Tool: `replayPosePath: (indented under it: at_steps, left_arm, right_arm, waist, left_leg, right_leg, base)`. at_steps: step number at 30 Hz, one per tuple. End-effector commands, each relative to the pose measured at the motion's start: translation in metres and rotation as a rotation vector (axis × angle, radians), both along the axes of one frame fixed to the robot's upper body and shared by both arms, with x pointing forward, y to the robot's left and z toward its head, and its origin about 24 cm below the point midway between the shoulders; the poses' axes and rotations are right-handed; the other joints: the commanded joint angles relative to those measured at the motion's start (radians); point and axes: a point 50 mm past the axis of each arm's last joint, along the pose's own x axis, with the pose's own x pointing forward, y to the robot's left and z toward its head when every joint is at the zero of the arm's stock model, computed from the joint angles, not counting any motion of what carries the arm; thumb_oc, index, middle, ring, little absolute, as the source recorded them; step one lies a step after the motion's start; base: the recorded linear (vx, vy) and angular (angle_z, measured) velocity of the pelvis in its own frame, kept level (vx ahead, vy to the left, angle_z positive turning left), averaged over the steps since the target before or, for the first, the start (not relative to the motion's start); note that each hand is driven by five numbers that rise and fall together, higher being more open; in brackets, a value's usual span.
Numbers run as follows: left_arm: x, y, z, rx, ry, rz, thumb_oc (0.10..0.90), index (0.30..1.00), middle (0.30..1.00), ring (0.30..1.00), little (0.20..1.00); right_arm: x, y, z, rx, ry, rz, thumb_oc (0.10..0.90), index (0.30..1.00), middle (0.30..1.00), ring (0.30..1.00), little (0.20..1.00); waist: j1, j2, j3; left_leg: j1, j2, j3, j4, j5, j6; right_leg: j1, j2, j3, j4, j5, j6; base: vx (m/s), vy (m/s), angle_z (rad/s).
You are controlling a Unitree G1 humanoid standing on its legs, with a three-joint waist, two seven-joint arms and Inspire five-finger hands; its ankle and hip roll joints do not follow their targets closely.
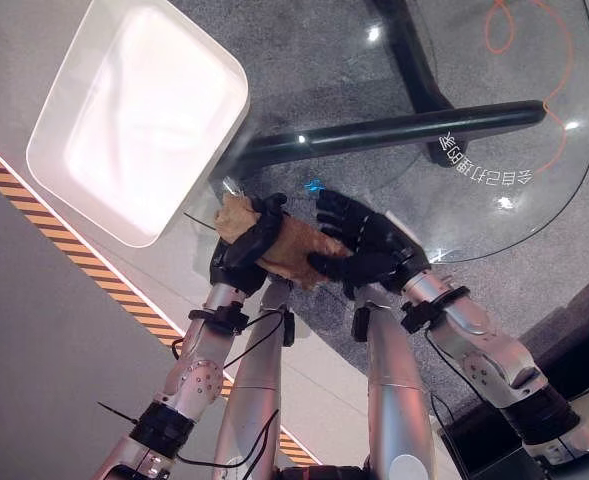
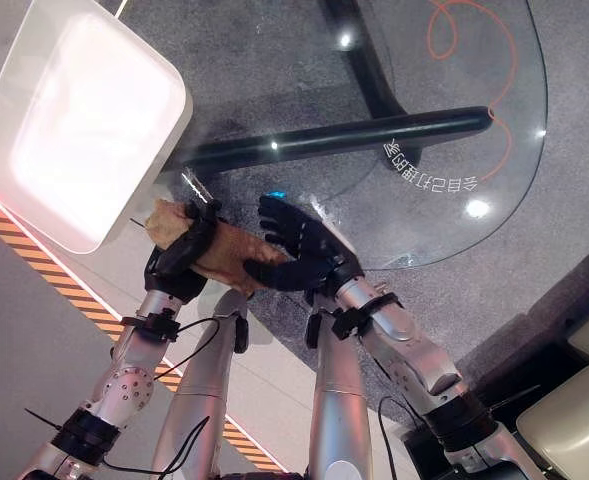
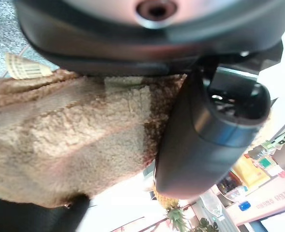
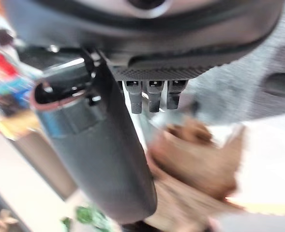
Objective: Wipe the table with a cloth and put it in the basket.
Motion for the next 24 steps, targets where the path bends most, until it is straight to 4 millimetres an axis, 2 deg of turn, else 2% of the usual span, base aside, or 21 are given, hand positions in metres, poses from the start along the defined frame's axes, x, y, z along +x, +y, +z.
replayPosePath:
  at_steps: [1,6,13,18,24]
  left_arm:
    - [-0.023,-0.014,0.025,-0.078,-0.201,-0.085,0.1,0.3,0.3,0.3,0.2]
    - [-0.023,-0.014,0.024,-0.082,-0.201,-0.086,0.1,0.3,0.3,0.3,0.2]
    - [-0.023,-0.012,0.028,-0.086,-0.223,-0.061,0.1,0.3,0.3,0.3,0.2]
    - [-0.025,0.005,0.04,-0.11,-0.323,0.031,0.1,0.3,0.3,0.3,0.2]
    - [-0.034,0.04,0.074,-0.051,-0.526,0.307,0.1,0.3,0.3,0.3,0.2]
  right_arm:
    - [-0.019,0.013,0.037,0.133,-0.185,0.122,0.8,0.9,0.9,0.9,0.9]
    - [-0.021,0.014,0.039,0.202,-0.203,0.158,0.8,0.9,0.9,0.9,0.9]
    - [-0.021,0.015,0.038,0.199,-0.194,0.151,0.8,0.9,0.9,0.9,0.9]
    - [-0.02,0.013,0.031,0.188,-0.156,0.148,0.8,0.9,0.9,0.9,0.9]
    - [-0.016,0.008,-0.001,0.102,0.006,0.083,0.8,0.9,0.9,0.9,0.9]
  waist:
    - [0.034,0.019,-0.026]
    - [0.035,0.021,-0.026]
    - [0.035,0.023,-0.026]
    - [0.037,0.023,-0.026]
    - [0.044,0.033,-0.026]
  left_leg:
    - [0.056,-0.043,0.041,0.021,-0.125,0.042]
    - [0.058,-0.042,0.041,0.02,-0.126,0.041]
    - [0.059,-0.041,0.042,0.016,-0.123,0.04]
    - [0.072,-0.041,0.043,0.01,-0.125,0.039]
    - [0.098,-0.051,0.038,0.011,-0.127,0.032]
  right_leg:
    - [0.012,0.076,0.004,-0.07,0.062,0.035]
    - [0.014,0.074,0.004,-0.07,0.059,0.035]
    - [0.012,0.076,0.007,-0.069,0.06,0.035]
    - [0.025,0.076,0.007,-0.073,0.056,0.033]
    - [0.052,0.074,0.005,-0.07,0.04,0.024]
  base:
    - [0.0,0.0,0.0]
    - [0.0,0.0,0.0]
    - [0.0,0.0,0.0]
    - [0.0,0.0,0.0]
    - [0.0,0.0,0.0]
